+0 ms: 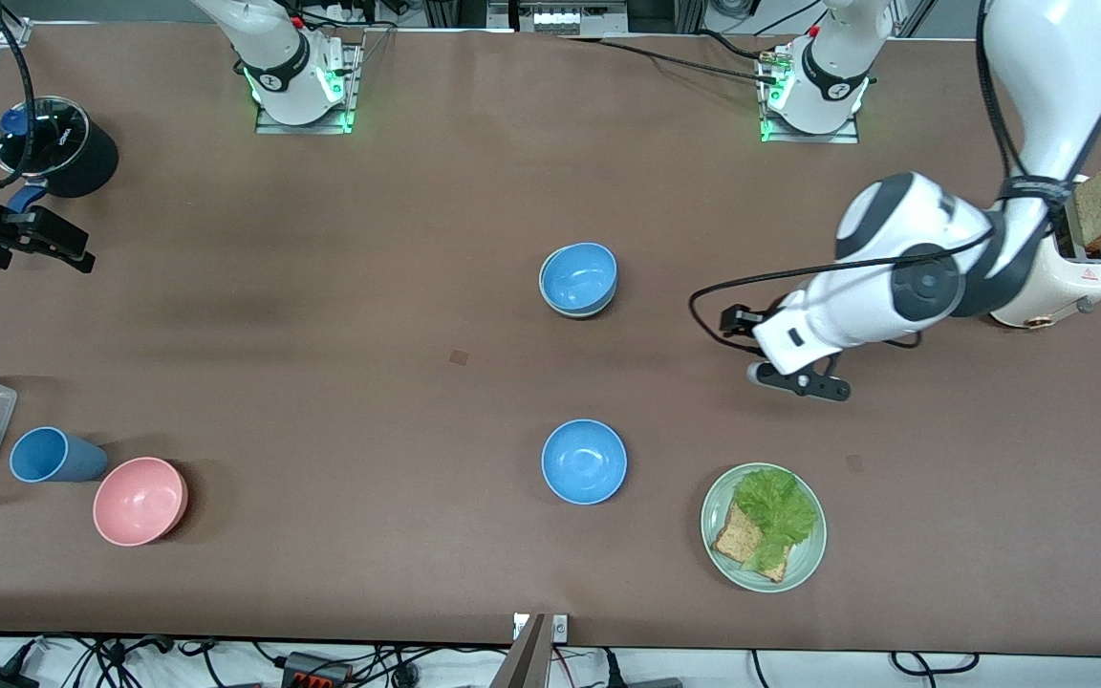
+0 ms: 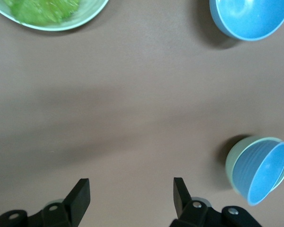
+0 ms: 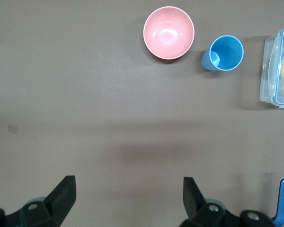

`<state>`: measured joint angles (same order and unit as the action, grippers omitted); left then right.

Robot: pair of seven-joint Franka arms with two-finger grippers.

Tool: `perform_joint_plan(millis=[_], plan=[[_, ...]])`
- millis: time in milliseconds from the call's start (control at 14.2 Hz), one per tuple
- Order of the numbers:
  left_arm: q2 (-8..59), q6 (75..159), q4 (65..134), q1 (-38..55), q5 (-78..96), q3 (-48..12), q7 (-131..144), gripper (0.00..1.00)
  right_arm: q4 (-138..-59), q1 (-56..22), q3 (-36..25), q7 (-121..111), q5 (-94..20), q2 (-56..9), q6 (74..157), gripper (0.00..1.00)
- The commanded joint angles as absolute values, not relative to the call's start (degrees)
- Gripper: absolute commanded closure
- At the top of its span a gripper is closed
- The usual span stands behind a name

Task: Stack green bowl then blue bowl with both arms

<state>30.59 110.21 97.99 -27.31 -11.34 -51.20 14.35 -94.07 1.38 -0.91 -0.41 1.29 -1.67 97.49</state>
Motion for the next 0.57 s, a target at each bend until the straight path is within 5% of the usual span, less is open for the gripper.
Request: perform_joint_plan(millis=[0,495], plan=[[24.1,105.7,97.8,-27.1,-5.9,-47.8,9.9,0.0,-94.3,1.9,-0.3,-1.1,1.8,-1.0,96.9,0.0],[6.2,97.2,100.4,-10.5,1.0,-15.3,2.0,0.0,-94.2,1.9,-0.1,-1.1,1.7,-0.9,96.0,0.0]])
